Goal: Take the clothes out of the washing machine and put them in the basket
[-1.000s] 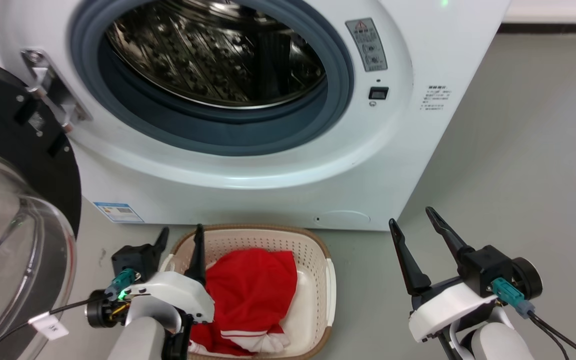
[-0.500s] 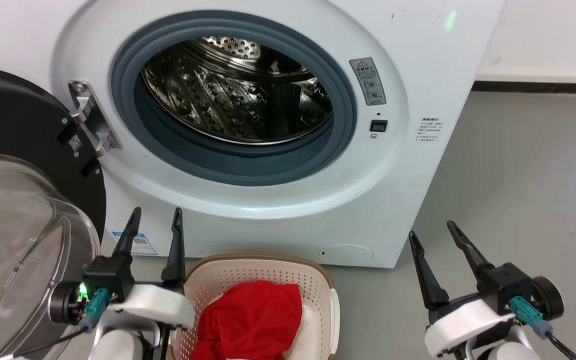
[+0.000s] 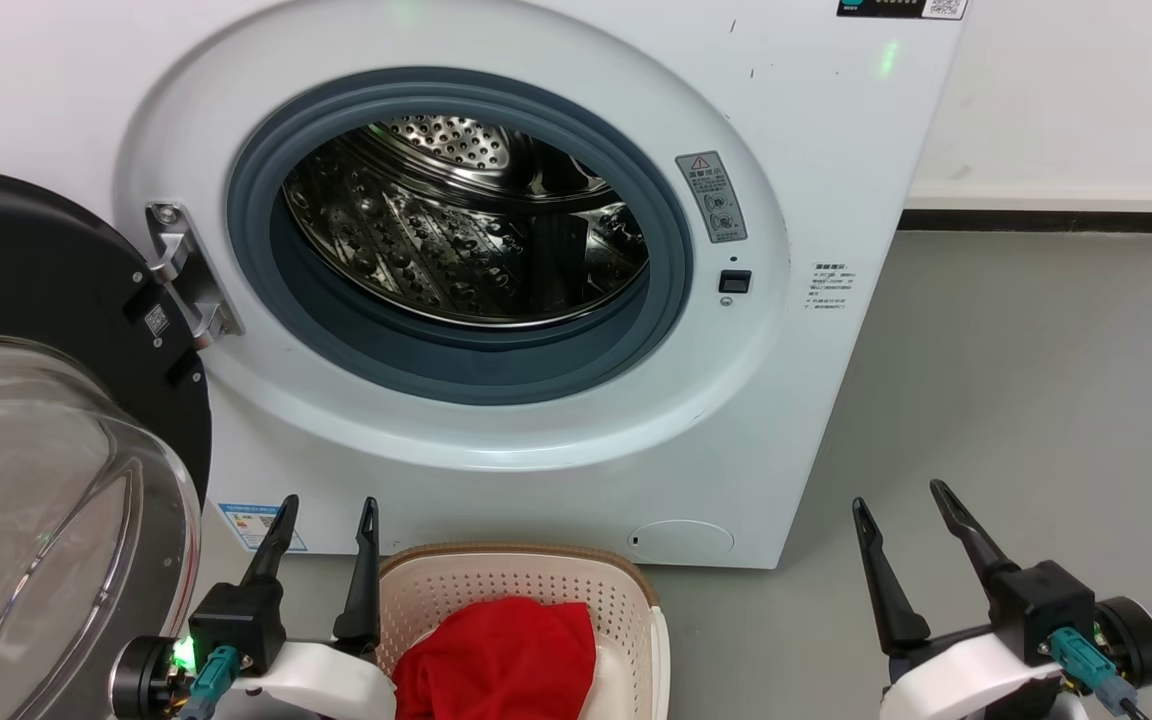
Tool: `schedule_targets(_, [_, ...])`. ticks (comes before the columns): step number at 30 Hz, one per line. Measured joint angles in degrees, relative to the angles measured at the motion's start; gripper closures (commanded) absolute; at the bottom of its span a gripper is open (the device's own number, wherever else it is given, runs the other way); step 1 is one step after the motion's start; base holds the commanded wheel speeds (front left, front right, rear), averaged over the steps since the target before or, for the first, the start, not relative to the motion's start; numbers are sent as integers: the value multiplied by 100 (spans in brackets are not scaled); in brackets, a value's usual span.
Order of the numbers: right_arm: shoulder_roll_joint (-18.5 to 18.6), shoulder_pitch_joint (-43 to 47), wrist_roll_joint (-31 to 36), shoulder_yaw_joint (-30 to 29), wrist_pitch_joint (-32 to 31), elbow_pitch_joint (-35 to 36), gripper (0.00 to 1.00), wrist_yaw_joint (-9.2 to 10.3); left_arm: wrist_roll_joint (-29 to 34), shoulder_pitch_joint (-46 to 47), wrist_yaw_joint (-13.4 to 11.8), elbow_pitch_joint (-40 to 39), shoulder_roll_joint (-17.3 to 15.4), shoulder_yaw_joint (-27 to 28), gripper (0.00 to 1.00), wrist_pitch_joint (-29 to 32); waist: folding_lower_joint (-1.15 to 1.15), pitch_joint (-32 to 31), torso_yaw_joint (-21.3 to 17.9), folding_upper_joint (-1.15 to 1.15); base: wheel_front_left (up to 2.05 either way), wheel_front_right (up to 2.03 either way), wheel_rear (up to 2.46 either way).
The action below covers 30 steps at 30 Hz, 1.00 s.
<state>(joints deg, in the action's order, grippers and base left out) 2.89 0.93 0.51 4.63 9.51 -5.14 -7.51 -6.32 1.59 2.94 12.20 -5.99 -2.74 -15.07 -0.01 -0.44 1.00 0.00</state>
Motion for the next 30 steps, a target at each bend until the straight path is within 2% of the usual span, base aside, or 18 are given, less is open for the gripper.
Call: schedule_targets(30, [-1, 260, -103, -169, -156, 91, 0, 0, -147, 2, -42, 44, -38, -7, 0, 0, 1, -44, -175, 0, 0, 0, 0])
